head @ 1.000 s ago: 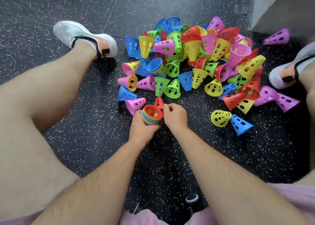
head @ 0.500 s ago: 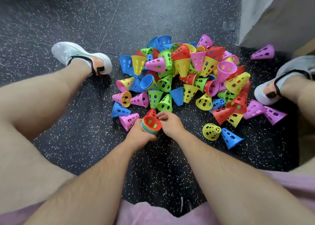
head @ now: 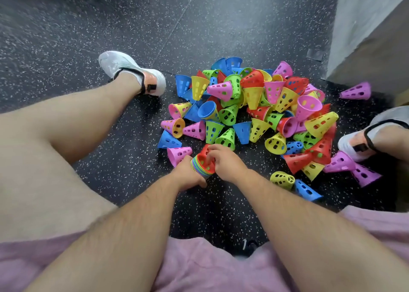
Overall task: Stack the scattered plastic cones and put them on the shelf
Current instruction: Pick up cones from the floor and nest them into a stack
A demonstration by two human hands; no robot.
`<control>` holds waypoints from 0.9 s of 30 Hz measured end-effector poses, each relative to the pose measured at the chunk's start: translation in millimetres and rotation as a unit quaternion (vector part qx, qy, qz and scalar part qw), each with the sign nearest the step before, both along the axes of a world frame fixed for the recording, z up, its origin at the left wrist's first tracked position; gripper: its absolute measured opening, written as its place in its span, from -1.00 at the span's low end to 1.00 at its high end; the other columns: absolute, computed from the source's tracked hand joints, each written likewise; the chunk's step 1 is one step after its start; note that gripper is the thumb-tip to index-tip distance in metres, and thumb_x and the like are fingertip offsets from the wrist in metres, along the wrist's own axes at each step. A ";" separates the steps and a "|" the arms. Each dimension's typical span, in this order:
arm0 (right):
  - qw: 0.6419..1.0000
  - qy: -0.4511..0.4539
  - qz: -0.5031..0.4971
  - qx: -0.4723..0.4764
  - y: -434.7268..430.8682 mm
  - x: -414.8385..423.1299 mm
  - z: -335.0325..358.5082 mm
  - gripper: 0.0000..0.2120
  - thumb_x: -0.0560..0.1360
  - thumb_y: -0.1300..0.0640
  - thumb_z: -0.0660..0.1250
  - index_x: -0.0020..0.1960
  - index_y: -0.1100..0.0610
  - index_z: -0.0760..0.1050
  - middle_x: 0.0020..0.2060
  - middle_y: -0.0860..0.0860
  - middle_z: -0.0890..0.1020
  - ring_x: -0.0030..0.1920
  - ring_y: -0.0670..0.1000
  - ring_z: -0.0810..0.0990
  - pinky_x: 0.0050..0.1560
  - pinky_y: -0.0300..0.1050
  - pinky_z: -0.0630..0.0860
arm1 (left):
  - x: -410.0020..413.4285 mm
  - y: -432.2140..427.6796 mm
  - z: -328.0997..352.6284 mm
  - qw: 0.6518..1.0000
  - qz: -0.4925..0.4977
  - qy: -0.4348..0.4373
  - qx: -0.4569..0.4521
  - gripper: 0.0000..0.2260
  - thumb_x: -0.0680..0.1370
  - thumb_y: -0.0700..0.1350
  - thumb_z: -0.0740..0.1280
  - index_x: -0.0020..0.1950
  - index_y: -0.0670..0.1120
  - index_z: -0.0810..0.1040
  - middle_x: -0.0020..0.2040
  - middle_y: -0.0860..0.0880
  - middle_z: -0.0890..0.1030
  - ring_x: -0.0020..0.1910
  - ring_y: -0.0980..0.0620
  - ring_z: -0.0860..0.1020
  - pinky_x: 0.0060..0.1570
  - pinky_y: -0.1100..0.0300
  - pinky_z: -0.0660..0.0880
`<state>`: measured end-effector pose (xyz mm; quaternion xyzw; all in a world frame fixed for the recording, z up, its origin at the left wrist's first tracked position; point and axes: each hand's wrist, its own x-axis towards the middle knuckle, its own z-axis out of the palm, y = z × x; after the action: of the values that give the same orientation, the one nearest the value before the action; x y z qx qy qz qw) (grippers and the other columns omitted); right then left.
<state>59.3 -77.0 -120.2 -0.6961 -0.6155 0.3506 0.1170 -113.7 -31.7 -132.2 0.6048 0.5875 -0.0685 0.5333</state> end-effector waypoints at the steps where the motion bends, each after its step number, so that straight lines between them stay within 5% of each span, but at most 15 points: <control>1: 1.000 0.002 0.010 -0.004 -1.6 -5.2 -3.8 -0.71 0.53 0.30 0.25 -0.04 -0.01 0.68 0.41 -0.06 0.46 0.38 0.06 0.40 0.38 -0.07 0.38 | -5.0 -1.3 -6.0 1.000 -0.005 0.007 -0.004 -0.22 0.07 -0.12 0.67 0.21 -0.13 0.43 -0.03 -0.07 0.67 -0.09 0.01 0.65 0.05 -0.01 0.64; 4: 0.999 -0.011 0.037 -0.010 -7.8 -18.4 -9.9 -0.64 0.51 0.29 0.22 0.12 -0.05 0.66 0.45 -0.10 0.43 0.38 0.08 0.41 0.37 0.04 0.42 | -21.9 -1.9 -29.7 0.999 -0.014 0.038 -0.012 -0.20 -0.06 0.04 0.64 0.13 -0.15 0.55 -0.10 -0.05 0.70 -0.18 0.02 0.68 -0.05 -0.03 0.68; 8: 1.000 -0.014 -0.006 0.010 -14.8 -17.7 -2.9 -0.68 0.50 0.34 0.17 0.05 0.00 0.56 0.33 -0.11 0.49 0.27 0.08 0.44 0.23 0.09 0.50 | -27.5 -4.7 -22.2 0.998 0.001 0.062 -0.015 -0.18 -0.09 0.05 0.61 0.14 -0.15 0.53 -0.12 -0.05 0.68 -0.18 0.02 0.65 -0.17 0.10 0.61; 13: 0.995 -0.063 0.071 -0.033 -16.9 -15.1 0.0 -0.54 0.57 0.27 0.12 0.42 0.02 0.46 0.57 -0.12 0.23 0.40 0.09 0.30 0.40 0.06 0.38 | -30.0 -5.4 -17.8 0.998 0.035 0.046 -0.010 -0.15 -0.05 0.01 0.63 0.21 -0.10 0.50 -0.06 -0.04 0.68 -0.11 0.02 0.67 -0.09 0.09 0.62; 18: 0.997 -0.039 -0.039 0.047 -19.8 -8.9 10.1 -0.57 0.64 -0.01 0.20 0.44 0.15 0.41 0.45 -0.01 0.38 0.42 0.05 0.34 0.47 -0.01 0.31 | -33.3 -2.5 -31.5 0.998 0.040 0.036 0.015 -0.12 -0.04 0.02 0.62 0.26 0.01 0.46 -0.07 -0.02 0.69 -0.10 0.01 0.69 -0.02 -0.01 0.67; 23: 0.978 -0.005 -0.172 0.119 -23.9 14.3 21.6 -0.36 0.41 -0.32 0.44 0.26 0.12 0.45 0.12 -0.05 0.47 0.17 -0.03 0.41 0.25 -0.13 0.43 | -16.6 -9.5 -11.6 0.999 0.040 0.012 0.024 -0.14 0.08 -0.03 0.59 0.31 0.08 0.29 0.00 -0.02 0.67 -0.03 0.00 0.68 0.03 -0.03 0.65; 27: 0.969 0.029 -0.221 0.110 -35.7 26.7 37.3 -0.30 0.37 -0.38 0.39 0.34 0.00 0.37 0.09 -0.05 0.50 0.11 -0.06 0.45 0.13 -0.13 0.46 | 9.5 -15.2 8.7 0.999 0.022 -0.011 0.036 -0.40 0.24 -0.18 0.60 0.17 -0.04 0.39 -0.03 -0.04 0.63 -0.07 0.00 0.63 -0.06 0.08 0.55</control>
<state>86.1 -112.6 -82.9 -0.7869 -0.4779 0.2661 0.2856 -104.2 -46.9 -123.5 0.6110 0.5972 -0.0292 0.5189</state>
